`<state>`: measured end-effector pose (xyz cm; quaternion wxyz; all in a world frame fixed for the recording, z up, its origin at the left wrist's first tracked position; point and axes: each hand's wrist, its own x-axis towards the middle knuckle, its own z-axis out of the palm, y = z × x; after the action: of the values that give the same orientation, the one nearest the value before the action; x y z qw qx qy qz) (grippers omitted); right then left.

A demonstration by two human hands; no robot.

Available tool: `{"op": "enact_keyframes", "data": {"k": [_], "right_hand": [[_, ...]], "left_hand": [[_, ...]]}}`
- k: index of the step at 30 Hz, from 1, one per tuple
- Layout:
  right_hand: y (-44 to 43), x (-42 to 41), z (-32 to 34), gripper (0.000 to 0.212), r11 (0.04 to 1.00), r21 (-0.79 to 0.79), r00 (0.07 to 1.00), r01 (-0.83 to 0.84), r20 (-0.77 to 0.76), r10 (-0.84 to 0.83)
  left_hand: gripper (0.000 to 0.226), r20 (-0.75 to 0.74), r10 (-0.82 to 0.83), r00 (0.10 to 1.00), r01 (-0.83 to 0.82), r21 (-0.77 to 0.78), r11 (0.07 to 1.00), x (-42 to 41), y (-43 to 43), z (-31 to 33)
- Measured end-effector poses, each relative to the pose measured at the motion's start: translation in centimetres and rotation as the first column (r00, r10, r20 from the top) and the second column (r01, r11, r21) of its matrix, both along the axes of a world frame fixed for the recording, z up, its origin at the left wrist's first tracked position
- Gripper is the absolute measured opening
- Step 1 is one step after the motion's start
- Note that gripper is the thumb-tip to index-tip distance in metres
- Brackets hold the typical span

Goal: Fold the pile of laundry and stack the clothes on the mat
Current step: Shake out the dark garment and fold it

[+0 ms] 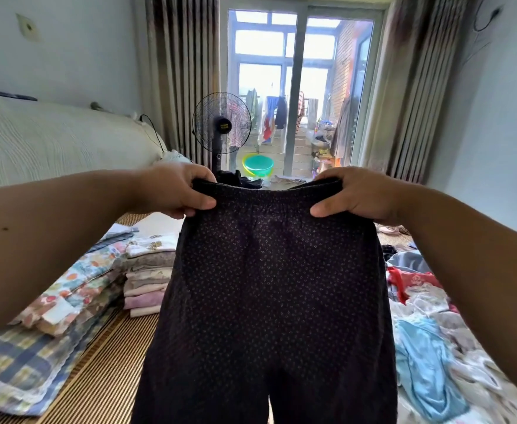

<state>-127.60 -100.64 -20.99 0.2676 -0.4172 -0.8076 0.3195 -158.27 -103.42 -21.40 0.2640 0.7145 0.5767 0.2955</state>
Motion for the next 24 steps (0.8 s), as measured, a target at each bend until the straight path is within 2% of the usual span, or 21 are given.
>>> {"op": "enact_keyframes", "data": {"k": [4,9,11,15,18,20,21,23,24], "right_hand": [[-0.8,-0.2,0.4,0.023,0.998,0.017,0.998,-0.06,0.019,0.059],[-2.1,-1.3,0.6,0.046,0.978,-0.024,0.978,-0.209,0.004,0.209],[-2.4,-2.0,0.5,0.048,0.973,-0.03,0.973,-0.229,-0.009,0.229],[-2.6,-3.7,-0.2,0.038,0.986,0.053,0.987,-0.158,0.003,0.158],[-2.2,-4.4,-1.1,0.043,0.989,0.108,0.994,-0.099,-0.033,0.103],[-2.0,-4.5,-1.6,0.053,0.993,0.08,0.992,-0.089,-0.082,0.095],[-1.9,-4.5,-1.8,0.052,0.993,0.044,0.986,-0.105,-0.123,0.11],[-1.6,-4.4,-2.0,0.037,0.994,0.002,0.978,-0.109,-0.179,0.107],[-1.5,-4.4,-2.1,0.028,0.997,0.003,0.98,-0.078,-0.184,0.078]], "left_hand": [[0.026,-0.147,0.034,0.989,-0.02,0.093,0.996,0.7,0.5,-0.3],[0.038,-0.379,0.007,0.926,0.114,0.297,0.948,2.3,0.2,-0.4],[0.047,-0.38,0.005,0.925,0.151,0.381,0.912,3.3,0.3,-0.5],[0.055,-0.22,-0.189,0.957,0.261,0.368,0.893,5.5,0.0,-0.2],[0.04,-0.048,-0.309,0.95,0.309,0.289,0.906,6.4,-0.1,0.0],[0.029,0.146,-0.316,0.938,0.282,0.213,0.935,6.6,0.2,0.0],[0.026,0.242,-0.288,0.927,0.256,0.156,0.954,6.6,0.4,-0.1],[0.02,0.395,-0.214,0.894,0.218,0.034,0.975,6.5,0.5,-0.1],[0.028,0.458,-0.187,0.869,0.231,-0.04,0.972,6.2,0.5,0.0]]}}
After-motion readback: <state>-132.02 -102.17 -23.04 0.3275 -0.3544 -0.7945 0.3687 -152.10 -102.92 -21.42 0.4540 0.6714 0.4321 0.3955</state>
